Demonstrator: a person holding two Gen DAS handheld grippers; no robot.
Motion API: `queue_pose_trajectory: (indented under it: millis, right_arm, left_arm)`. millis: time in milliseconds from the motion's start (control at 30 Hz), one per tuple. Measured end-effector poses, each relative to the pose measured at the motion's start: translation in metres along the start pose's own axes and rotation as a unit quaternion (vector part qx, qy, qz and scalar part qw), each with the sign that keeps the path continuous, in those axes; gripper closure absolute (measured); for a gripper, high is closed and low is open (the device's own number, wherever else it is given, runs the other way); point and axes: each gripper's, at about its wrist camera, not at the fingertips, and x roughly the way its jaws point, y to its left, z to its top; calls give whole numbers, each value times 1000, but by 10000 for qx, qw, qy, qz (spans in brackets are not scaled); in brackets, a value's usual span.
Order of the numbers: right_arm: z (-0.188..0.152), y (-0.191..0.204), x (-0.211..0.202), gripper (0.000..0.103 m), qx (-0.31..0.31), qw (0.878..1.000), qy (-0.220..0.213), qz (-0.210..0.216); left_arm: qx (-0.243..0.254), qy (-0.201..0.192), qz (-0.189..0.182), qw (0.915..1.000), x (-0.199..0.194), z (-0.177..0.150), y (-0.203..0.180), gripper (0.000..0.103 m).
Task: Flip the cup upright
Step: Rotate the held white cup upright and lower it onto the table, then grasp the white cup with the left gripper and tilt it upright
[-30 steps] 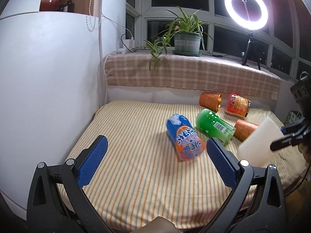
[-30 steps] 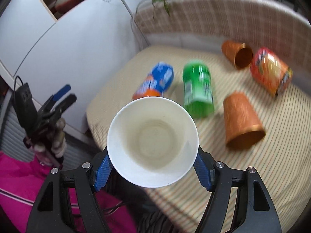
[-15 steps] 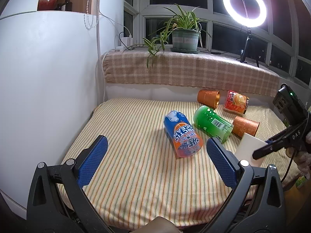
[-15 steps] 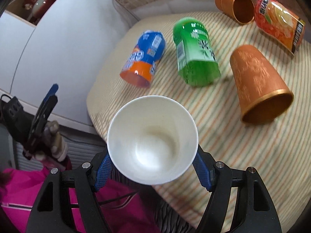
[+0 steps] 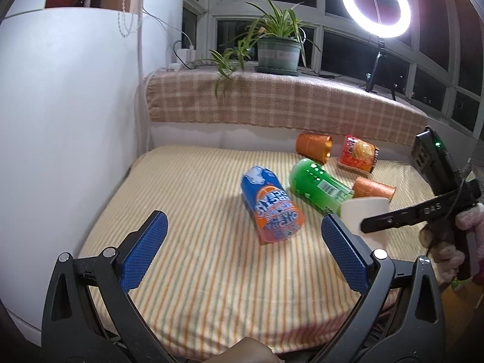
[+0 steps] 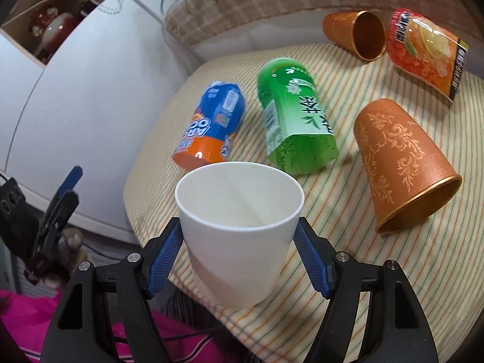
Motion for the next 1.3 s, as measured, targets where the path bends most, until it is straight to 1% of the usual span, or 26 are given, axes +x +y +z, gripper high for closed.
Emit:
queue_pose_trajectory:
  millis: [167,300,467,533,600,700,767,900,1000,1133,1200,1300]
  right_arm:
    - [-2,-11,-6,27,241,9994,-226,-79]
    - [-6,-16,-16,26,302,9989,-352,-27]
    - [-18,-15,-34,26,328,9978,-579,39]
    - [-24,-9,-40,26,256,9974,-679,-38]
    - [-31,-3,-50,26,189,9962,-843,-143]
    - [-43,5,-63,26,136,9933,-1087,-369]
    - [-53,9,-74,26,85,9898,-1289,-602]
    - [-70,14,-90,26,-12,9799,-1583,-1217]
    - [-83,14,-102,26,-26,9714,-1766,-1587]
    - [-96,15,-113,23,-37,9549,-2005,-2189]
    - [-103,15,-118,23,-34,9472,-2075,-2443]
    - [-111,17,-121,23,-41,9365,-2146,-2772]
  left_arm:
    - [-127,166,-238,9995,7,1,-4,0]
    - [-167,255,-404,9987,11,3,-9,0]
    - [-255,415,-566,9972,23,6,-13,0]
    - [-304,527,-668,9959,30,7,-16,0]
    - [-369,671,-847,9935,38,10,-19,0]
    - [-408,839,-1049,9901,48,14,-26,1]
    - [-436,982,-1227,9866,57,16,-33,2]
    - [-473,1217,-1477,9804,70,20,-48,3]
    - [-365,1297,-1567,9784,76,22,-62,3]
    - [-273,1451,-1715,9741,87,23,-78,3]
    - [-303,1581,-1834,9698,95,25,-83,3]
    - [-432,1839,-2032,9607,109,26,-89,3]
